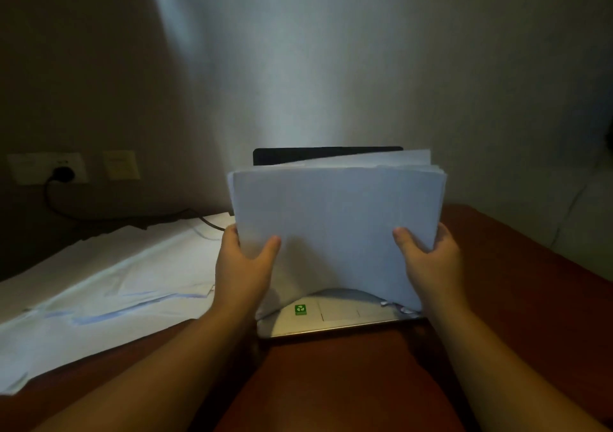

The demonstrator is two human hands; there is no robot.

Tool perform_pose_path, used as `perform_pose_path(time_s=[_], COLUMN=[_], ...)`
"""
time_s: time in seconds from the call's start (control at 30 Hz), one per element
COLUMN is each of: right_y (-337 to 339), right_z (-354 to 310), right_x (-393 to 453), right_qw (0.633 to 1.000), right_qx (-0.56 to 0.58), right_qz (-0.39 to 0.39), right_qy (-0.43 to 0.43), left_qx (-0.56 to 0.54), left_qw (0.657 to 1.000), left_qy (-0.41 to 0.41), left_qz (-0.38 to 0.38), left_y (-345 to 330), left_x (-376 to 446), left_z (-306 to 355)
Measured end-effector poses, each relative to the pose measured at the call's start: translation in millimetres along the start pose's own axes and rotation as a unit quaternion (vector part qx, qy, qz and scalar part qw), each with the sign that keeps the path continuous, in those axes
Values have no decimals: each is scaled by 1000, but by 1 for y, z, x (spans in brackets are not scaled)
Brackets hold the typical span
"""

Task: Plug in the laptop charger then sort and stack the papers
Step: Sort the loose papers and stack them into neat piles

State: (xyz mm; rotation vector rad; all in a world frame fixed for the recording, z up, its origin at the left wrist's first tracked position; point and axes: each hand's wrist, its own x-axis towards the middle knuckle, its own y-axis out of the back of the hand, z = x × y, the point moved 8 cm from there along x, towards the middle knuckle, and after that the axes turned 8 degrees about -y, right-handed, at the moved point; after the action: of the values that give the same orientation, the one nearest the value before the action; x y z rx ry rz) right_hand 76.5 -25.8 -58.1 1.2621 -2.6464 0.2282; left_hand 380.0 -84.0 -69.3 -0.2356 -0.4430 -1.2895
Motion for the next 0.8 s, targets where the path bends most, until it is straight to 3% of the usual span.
perform_pose_path(time_s=[0.13, 0.5, 0.63, 0.8], right_y=[3, 2, 5, 2], right_z=[23, 28, 27, 27], right_x=[3, 6, 6, 7], right_qw=[999, 998, 998, 998], right_qx=[28, 38, 28, 38], right_qz=[-9, -26, -31, -31], right_qy=[-45, -52, -37, -47], left_qx=[-5, -45, -37, 7], left_qw=[1000, 999, 999, 999], left_qy=[12, 15, -14, 22], left_qz=[-8, -6, -8, -40], left_y=[0, -2, 7, -1], left_x=[-8, 1, 11, 10], left_z=[-16, -10, -1, -10])
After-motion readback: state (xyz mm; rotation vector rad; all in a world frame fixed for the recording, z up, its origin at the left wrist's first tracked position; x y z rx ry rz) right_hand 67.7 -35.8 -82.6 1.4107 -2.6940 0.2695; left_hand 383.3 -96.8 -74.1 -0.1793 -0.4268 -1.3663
